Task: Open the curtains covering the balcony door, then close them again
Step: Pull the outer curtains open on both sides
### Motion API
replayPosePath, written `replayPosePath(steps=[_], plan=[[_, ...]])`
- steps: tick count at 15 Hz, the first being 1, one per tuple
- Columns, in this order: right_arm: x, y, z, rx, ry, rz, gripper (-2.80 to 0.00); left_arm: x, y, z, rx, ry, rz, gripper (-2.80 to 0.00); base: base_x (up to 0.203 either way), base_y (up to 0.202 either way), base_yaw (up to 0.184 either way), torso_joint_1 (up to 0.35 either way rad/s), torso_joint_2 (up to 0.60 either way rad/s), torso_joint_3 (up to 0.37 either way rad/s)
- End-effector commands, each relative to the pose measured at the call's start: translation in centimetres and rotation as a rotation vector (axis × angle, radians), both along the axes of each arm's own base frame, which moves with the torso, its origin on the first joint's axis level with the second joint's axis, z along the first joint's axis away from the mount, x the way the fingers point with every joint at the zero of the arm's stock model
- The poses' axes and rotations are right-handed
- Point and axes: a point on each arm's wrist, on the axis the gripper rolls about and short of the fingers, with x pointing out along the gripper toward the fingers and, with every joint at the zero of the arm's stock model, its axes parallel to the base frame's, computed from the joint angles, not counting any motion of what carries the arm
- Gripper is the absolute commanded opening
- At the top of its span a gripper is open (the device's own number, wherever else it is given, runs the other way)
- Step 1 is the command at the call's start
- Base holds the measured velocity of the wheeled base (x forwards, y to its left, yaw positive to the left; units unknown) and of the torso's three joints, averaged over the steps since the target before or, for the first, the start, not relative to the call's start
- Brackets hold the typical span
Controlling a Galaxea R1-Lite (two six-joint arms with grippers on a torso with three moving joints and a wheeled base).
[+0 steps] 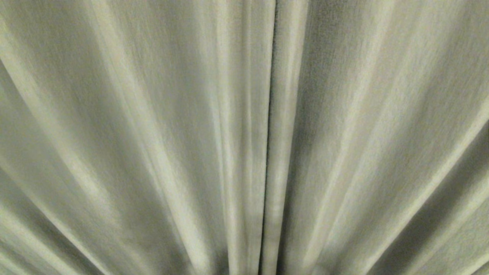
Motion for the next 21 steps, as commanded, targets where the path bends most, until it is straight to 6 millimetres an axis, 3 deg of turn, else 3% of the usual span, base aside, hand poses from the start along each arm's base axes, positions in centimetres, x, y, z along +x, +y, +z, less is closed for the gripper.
replayPosePath(steps=[1,18,21], plan=[[0.0,0.0,0.0,-0.001,0.0,0.001,-2.8,0.0,0.0,0.0,0.0,-0.001,0.0,-2.8,0.0,0.0,0.0,0.0,0.0,0.0],[0.0,0.0,0.0,-0.001,0.0,0.0,-2.8,0.0,0.0,0.0,0.02,-0.004,-0.001,-2.8,0.0,0.0,0.0,0.0,0.0,0.0],[0.0,0.0,0.0,-0.001,-0.001,0.001,-2.8,-0.7,-0.2,2.1,0.028,-0.053,-0.071,-2.8,0.0,0.0,0.0,0.0,0.0,0.0]])
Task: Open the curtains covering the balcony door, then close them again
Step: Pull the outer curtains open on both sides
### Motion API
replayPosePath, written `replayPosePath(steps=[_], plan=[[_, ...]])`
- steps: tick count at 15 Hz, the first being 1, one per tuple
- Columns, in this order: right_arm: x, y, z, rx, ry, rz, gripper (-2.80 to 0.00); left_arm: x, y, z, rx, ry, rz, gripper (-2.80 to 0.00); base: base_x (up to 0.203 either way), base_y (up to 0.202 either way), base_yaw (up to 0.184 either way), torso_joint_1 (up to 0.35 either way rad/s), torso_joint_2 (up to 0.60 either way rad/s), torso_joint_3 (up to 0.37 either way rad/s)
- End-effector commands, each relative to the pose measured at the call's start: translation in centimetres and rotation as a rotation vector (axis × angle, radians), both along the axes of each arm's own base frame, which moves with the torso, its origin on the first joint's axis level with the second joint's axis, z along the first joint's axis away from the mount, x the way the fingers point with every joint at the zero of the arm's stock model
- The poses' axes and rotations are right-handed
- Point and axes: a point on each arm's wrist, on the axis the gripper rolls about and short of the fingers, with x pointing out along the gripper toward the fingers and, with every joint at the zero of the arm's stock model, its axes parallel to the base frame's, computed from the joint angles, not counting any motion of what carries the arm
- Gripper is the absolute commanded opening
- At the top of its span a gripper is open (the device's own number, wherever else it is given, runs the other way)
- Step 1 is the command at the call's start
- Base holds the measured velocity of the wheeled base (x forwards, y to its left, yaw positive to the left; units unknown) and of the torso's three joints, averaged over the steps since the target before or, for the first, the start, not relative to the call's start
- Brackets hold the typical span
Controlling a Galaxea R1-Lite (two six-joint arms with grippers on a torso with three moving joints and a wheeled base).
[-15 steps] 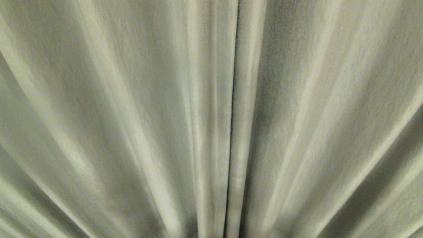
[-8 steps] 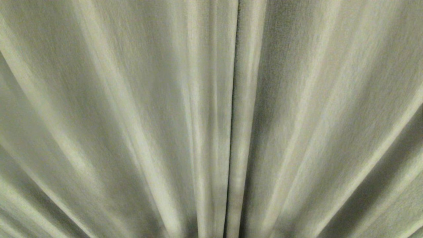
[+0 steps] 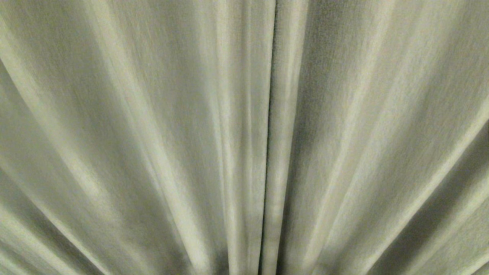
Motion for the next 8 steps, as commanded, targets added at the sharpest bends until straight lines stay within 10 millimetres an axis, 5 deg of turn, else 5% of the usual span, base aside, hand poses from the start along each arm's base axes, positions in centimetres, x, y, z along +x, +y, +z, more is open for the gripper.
replayPosePath(steps=[1,4,8], plan=[[0.0,0.0,0.0,0.0,0.0,0.0,-2.8,-0.5,-0.2,2.0,-0.02,-0.004,-0.073,-2.8,0.0,0.0,0.0,0.0,0.0,0.0],[0.0,0.0,0.0,0.0,0.0,0.0,-2.8,0.5,-0.4,5.6,-0.047,0.078,-0.182,-2.8,0.0,0.0,0.0,0.0,0.0,0.0],[0.0,0.0,0.0,0.0,0.0,0.001,-2.8,4.8,-0.9,13.3,-0.065,0.115,-0.415,-2.8,0.0,0.0,0.0,0.0,0.0,0.0]])
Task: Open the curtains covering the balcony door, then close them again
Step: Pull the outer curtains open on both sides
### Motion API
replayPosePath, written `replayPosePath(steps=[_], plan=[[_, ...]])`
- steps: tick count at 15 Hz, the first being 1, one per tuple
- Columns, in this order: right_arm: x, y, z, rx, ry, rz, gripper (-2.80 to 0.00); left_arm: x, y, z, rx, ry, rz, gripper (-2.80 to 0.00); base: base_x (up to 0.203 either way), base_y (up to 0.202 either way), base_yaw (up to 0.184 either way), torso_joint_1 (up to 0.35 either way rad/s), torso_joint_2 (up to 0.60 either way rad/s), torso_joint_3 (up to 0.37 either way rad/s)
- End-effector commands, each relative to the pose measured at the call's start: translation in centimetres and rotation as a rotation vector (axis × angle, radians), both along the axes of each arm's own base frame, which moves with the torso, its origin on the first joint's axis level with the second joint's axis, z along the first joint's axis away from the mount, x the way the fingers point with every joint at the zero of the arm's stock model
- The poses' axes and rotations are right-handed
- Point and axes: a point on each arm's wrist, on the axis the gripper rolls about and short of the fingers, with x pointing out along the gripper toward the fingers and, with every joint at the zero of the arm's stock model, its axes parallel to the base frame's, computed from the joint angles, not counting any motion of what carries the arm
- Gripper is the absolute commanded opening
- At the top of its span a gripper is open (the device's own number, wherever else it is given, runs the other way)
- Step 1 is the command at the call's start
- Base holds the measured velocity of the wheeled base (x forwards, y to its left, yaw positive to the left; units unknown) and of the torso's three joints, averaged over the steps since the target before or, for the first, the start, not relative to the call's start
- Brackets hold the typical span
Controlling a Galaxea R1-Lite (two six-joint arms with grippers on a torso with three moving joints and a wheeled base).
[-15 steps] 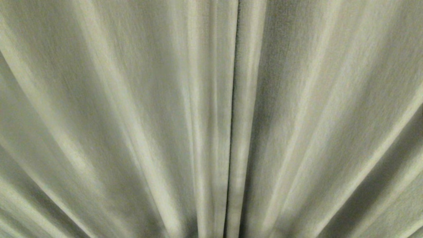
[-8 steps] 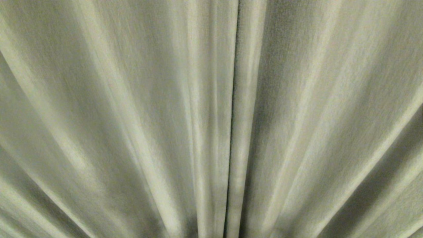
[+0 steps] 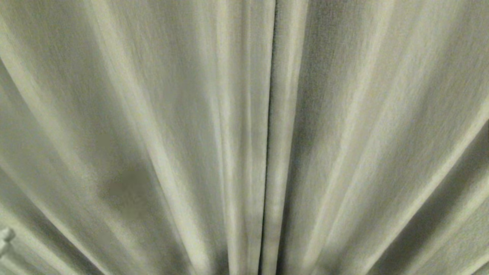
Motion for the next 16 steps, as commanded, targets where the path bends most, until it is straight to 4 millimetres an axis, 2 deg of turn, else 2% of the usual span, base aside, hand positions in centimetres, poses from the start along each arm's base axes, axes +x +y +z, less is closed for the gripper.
replayPosePath(steps=[1,3,5,7,11,16], plan=[[0.0,0.0,0.0,0.0,0.0,0.001,-2.8,4.0,-0.9,3.4,0.0,0.102,-0.144,-2.8,0.0,0.0,0.0,0.0,0.0,0.0],[0.0,0.0,0.0,0.001,-0.001,0.0,-2.8,6.5,-2.3,5.9,-0.018,0.132,-0.272,-2.8,0.0,0.0,0.0,0.0,0.0,0.0],[0.0,0.0,0.0,0.0,0.0,0.0,-2.8,9.2,-3.9,7.5,-0.03,0.144,-0.341,-2.8,0.0,0.0,0.0,0.0,0.0,0.0],[0.0,0.0,0.0,0.0,0.0,0.001,-2.8,11.0,-5.9,9.0,-0.042,0.138,-0.44,-2.8,0.0,0.0,0.0,0.0,0.0,0.0],[0.0,0.0,0.0,0.0,0.0,0.0,-2.8,12.0,-8.9,10.0,-0.066,0.171,-0.555,-2.8,0.0,0.0,0.0,0.0,0.0,0.0],[0.0,0.0,0.0,0.0,-0.002,0.001,-2.8,11.8,-10.3,9.7,-0.051,0.194,-0.578,-2.8,0.0,0.0,0.0,0.0,0.0,0.0]])
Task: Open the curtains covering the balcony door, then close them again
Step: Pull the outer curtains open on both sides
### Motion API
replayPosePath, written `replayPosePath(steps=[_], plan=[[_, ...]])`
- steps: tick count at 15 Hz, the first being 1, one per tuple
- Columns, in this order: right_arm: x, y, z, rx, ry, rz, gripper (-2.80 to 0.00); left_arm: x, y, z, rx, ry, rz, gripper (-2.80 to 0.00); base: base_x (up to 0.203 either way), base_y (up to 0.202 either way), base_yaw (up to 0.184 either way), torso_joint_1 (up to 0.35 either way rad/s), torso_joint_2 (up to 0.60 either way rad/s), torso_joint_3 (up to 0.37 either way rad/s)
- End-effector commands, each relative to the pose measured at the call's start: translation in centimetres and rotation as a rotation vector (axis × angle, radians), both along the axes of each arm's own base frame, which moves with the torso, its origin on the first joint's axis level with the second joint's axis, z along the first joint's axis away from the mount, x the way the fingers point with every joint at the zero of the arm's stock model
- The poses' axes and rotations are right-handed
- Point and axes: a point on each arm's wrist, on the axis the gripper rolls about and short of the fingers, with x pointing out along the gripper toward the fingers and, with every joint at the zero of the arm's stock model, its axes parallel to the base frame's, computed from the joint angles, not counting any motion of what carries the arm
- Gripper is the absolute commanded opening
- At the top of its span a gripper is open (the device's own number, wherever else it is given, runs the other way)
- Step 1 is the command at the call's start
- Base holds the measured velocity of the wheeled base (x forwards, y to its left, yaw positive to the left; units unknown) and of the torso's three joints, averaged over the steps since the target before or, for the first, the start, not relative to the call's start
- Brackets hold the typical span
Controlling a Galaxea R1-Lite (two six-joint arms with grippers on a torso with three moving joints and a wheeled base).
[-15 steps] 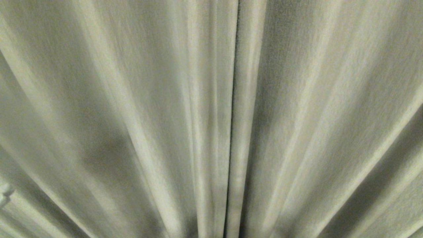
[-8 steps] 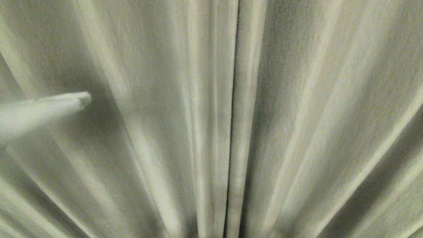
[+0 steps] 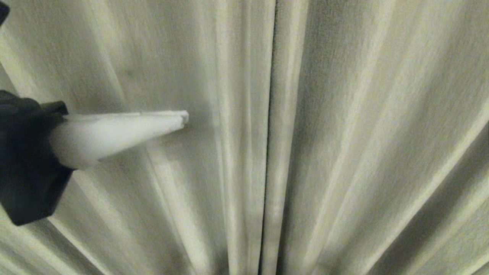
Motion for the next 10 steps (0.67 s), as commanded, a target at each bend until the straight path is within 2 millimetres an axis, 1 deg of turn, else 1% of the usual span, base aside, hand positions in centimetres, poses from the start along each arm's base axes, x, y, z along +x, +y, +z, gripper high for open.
replayPosePath(steps=[1,5,7,9,10], plan=[[0.0,0.0,0.0,0.0,0.0,0.0,-2.8,0.1,-0.8,-0.5,0.017,0.02,-0.027,-2.8,0.0,0.0,0.0,0.0,0.0,0.0],[0.0,0.0,0.0,0.0,-0.001,0.0,-2.8,0.1,-2.8,-1.3,0.06,0.049,-0.036,-2.8,0.0,0.0,0.0,0.0,0.0,0.0],[0.0,0.0,0.0,0.0,0.0,0.001,-2.8,0.5,-4.2,-1.8,0.089,0.066,-0.029,-2.8,0.0,0.0,0.0,0.0,0.0,0.0],[0.0,0.0,0.0,0.0,0.0,0.001,-2.8,0.6,-5.0,-1.9,0.104,0.068,-0.006,-2.8,0.0,0.0,0.0,0.0,0.0,0.0],[0.0,0.0,0.0,0.0,0.0,0.001,-2.8,0.6,-5.2,-1.8,0.105,0.067,0.0,-1.26,0.0,0.0,0.0,0.0,0.0,0.0]])
